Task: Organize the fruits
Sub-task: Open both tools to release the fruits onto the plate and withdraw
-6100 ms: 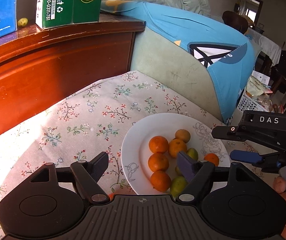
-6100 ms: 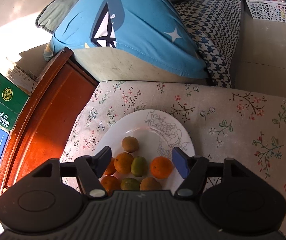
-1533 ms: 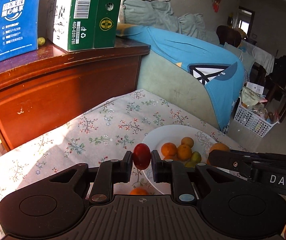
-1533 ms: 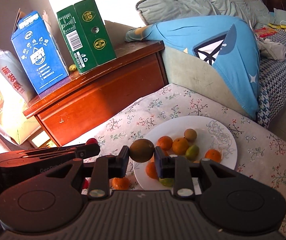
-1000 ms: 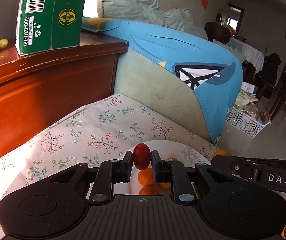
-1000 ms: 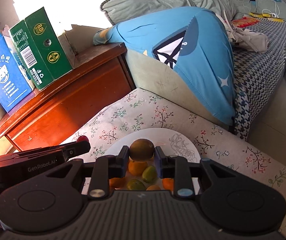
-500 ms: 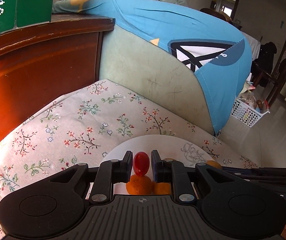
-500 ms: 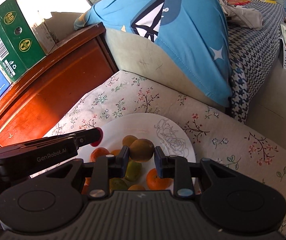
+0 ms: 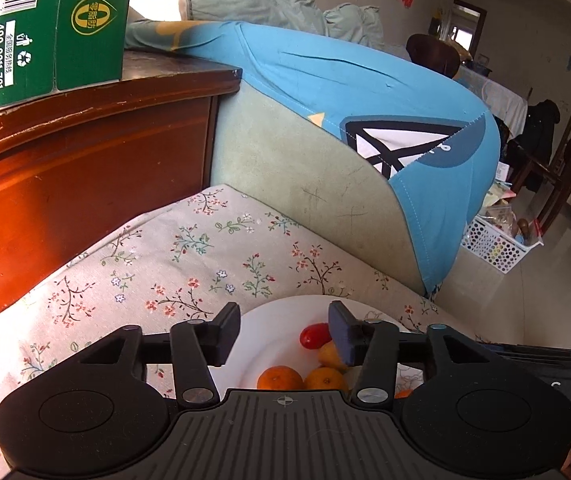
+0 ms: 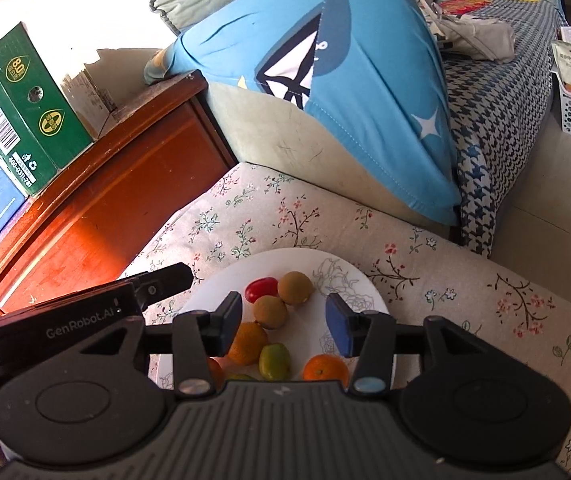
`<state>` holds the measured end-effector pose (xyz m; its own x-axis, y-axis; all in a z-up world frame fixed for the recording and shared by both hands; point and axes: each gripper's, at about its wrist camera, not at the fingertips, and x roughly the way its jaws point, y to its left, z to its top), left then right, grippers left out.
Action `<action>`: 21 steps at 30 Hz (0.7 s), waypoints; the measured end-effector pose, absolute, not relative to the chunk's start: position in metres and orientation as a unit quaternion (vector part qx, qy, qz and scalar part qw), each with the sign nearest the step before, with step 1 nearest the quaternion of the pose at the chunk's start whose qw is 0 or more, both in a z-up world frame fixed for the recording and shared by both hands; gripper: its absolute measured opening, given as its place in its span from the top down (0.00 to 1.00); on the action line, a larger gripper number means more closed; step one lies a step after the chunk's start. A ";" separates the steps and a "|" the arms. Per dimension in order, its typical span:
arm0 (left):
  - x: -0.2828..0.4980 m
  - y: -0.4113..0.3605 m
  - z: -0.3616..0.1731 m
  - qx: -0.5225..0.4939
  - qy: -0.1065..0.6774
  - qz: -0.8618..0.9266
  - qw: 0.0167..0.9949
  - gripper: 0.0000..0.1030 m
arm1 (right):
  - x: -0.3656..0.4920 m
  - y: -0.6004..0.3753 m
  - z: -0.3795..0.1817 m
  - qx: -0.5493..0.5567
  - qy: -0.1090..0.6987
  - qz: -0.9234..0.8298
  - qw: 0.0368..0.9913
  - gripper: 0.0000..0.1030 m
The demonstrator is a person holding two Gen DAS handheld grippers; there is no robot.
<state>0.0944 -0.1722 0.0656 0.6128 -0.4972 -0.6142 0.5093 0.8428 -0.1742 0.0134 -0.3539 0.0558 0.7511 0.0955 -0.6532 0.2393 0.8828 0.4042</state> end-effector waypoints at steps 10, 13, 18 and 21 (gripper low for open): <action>0.072 -0.140 0.081 0.012 0.347 -0.239 0.907 0.12 | -0.003 -0.339 0.071 0.221 0.340 -0.052 0.913 0.27; 0.062 -0.129 0.085 0.015 0.349 -0.227 0.909 0.10 | -0.009 -0.331 0.075 0.200 0.340 -0.052 0.918 0.27; 0.049 -0.105 0.090 0.000 0.353 -0.218 0.910 0.10 | -0.022 -0.316 0.081 0.194 0.330 -0.042 0.923 0.26; 0.042 -0.089 0.094 -0.012 0.351 -0.212 0.912 0.09 | -0.033 -0.306 0.080 0.203 0.332 -0.030 0.921 0.26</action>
